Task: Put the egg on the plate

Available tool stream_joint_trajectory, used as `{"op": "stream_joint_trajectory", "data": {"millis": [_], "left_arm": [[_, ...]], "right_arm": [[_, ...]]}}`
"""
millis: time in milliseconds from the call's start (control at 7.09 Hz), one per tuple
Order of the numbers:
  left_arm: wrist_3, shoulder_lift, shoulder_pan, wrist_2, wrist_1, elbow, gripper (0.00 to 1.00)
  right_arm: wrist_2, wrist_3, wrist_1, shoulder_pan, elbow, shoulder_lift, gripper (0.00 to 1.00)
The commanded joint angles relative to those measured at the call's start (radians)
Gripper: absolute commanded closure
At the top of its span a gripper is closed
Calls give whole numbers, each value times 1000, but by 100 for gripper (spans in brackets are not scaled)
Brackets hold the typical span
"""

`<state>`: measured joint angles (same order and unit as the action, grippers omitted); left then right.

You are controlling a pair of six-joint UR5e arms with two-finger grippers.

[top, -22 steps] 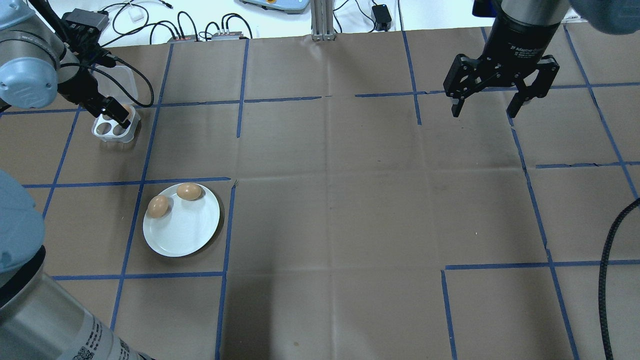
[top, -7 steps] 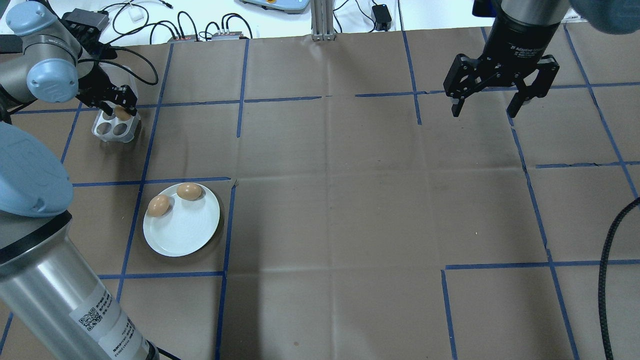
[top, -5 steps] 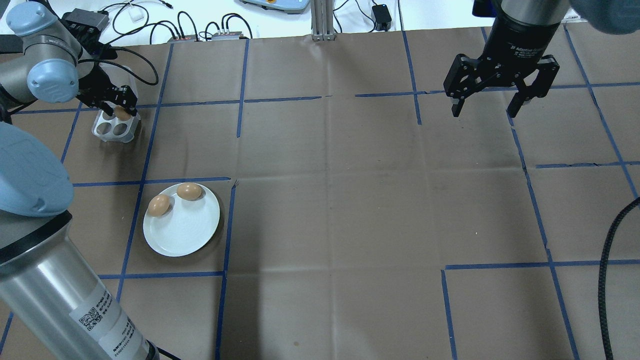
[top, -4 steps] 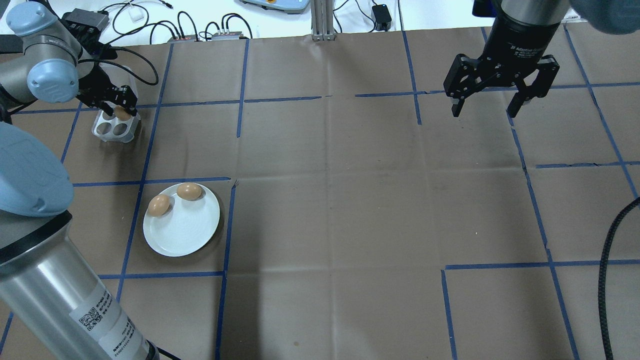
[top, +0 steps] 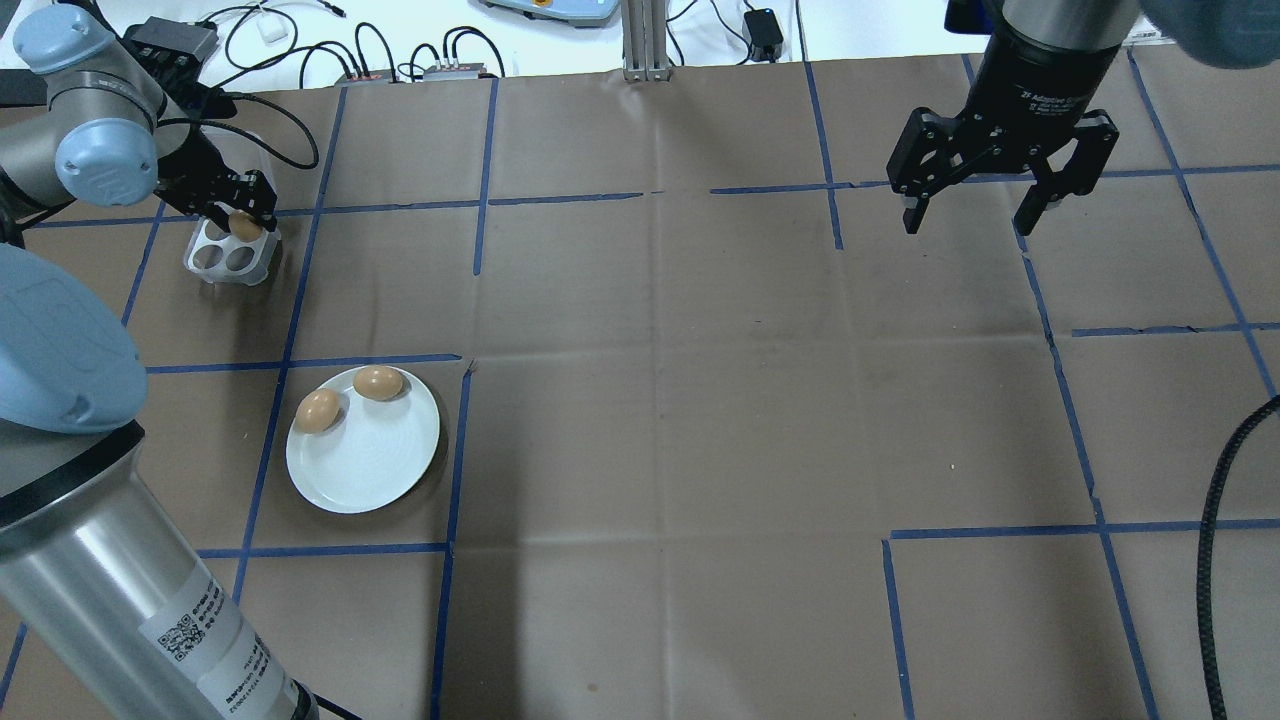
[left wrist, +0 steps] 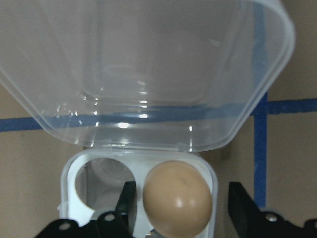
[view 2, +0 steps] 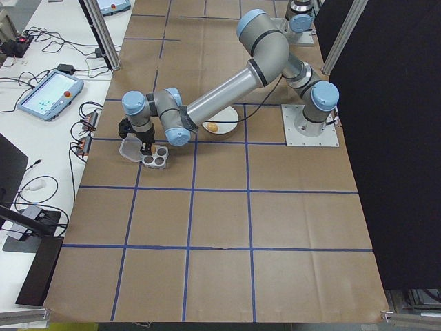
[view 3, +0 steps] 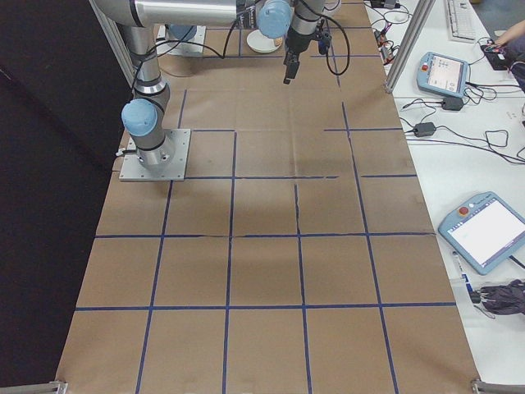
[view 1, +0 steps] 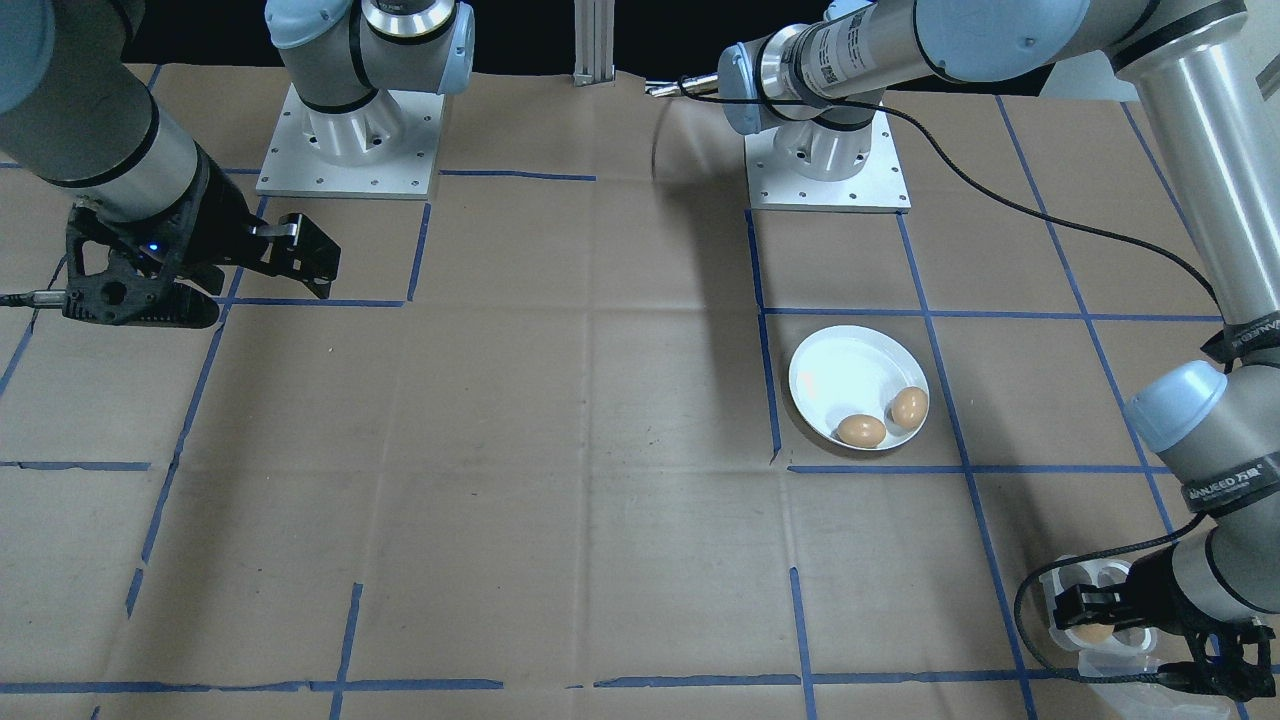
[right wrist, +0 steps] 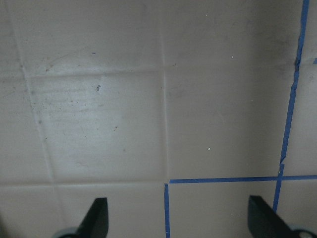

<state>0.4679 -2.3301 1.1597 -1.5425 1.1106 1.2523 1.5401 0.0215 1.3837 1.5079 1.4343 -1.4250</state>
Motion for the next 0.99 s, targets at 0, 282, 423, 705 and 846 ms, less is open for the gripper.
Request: {"op": "stream_joint_trajectory", "data": {"millis": [0,282,423,705,846], "left_arm": [[0,1,0,-5,0,-1,68],[-2,26,6,-11,2,1,96],[-2,41,6,-13,18,1,99],[-6,139,11,-10,163,22,100],[-71,197,11,-1,287,45,100]], "right_arm": [[0,0,0,0,0,0,0],[0,0,0,0,0,0,0],[0,0,0,0,0,0,0],[0,0,0,0,0,0,0],[2,0,0,0,0,1,0]]}}
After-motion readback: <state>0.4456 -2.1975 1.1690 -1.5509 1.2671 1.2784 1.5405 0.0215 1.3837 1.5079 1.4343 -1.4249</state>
